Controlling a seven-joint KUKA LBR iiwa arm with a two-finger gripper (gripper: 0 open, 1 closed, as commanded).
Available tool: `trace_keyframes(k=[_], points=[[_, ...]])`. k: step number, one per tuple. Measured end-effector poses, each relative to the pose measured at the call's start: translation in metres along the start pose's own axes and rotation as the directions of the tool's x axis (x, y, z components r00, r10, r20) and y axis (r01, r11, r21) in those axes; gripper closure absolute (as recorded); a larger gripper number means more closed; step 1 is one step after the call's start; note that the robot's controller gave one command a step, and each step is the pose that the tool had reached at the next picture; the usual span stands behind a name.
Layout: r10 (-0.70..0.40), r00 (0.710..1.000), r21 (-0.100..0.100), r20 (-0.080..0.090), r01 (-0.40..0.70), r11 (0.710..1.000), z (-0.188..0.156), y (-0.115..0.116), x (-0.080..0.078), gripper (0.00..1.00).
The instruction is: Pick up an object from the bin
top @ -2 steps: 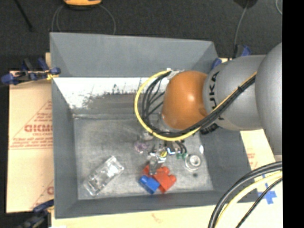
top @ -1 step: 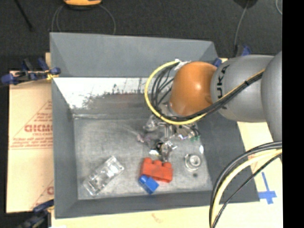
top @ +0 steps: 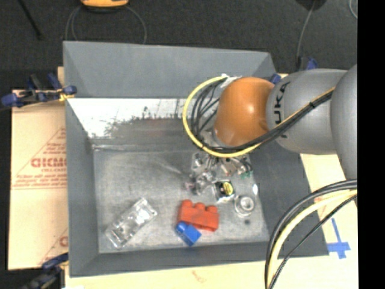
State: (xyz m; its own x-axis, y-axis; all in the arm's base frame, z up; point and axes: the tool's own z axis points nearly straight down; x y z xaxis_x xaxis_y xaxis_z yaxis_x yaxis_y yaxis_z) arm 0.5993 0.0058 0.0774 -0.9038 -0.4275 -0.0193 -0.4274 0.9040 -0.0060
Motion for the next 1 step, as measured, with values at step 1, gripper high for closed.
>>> trace_keyframes(k=[1], points=[[-0.089,0.996,0.0,-0.006,0.089,0.996,-0.1502,-0.017,-0.0195,1.0]])
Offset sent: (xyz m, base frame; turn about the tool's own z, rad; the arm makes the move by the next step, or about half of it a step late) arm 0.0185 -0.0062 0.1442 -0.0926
